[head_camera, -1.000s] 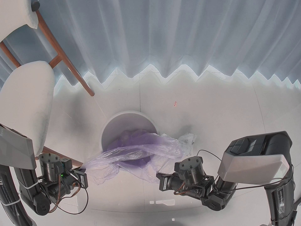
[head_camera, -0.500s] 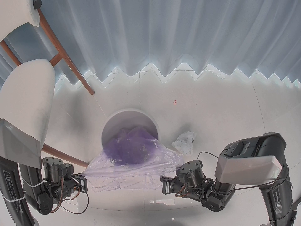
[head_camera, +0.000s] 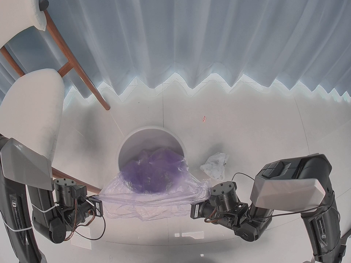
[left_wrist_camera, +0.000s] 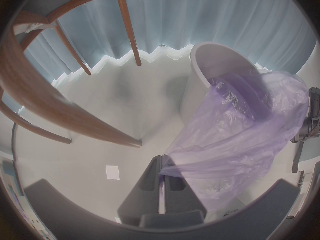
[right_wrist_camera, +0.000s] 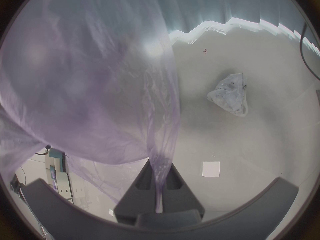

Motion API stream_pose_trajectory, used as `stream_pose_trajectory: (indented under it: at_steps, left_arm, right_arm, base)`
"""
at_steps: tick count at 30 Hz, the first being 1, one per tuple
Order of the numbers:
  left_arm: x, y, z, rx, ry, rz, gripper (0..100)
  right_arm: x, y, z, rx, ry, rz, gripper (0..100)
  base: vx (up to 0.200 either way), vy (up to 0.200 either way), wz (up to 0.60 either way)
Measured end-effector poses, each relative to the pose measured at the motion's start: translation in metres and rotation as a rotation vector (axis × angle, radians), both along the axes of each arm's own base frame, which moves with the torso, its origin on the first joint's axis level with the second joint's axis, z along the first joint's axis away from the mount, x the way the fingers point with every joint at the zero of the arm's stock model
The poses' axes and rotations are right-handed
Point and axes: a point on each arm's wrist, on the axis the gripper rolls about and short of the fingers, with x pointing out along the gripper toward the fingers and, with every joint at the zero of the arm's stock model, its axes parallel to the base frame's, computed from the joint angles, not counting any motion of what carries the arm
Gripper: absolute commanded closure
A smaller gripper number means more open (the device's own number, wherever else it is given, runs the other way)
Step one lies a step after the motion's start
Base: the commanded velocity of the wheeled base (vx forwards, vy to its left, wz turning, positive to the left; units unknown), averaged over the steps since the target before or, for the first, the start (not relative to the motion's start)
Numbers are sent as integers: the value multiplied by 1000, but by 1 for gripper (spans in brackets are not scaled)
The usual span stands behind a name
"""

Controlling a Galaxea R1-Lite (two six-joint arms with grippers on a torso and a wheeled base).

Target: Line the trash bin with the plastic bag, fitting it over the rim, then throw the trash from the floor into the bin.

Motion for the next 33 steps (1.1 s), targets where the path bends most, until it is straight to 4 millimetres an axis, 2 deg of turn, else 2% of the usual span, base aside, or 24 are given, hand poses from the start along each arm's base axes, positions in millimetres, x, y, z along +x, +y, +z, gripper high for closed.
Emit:
stream_pose_trajectory:
  at_steps: [20,27,33]
  left_arm:
    - [26,0,1,-15,-80,23,100]
    - [32,0,4,-19,-109,28,100]
    - [34,-1,5,-22,-117,33,100]
  right_arm:
    - [33,-12,6,-2,-112,-81,100]
    - [40,-13,8,2,-212,-80,100]
    - [41,-14,4,-11,-220,-85,100]
  base:
    - [0,0,0]
    - [0,0,0]
    - [0,0,0]
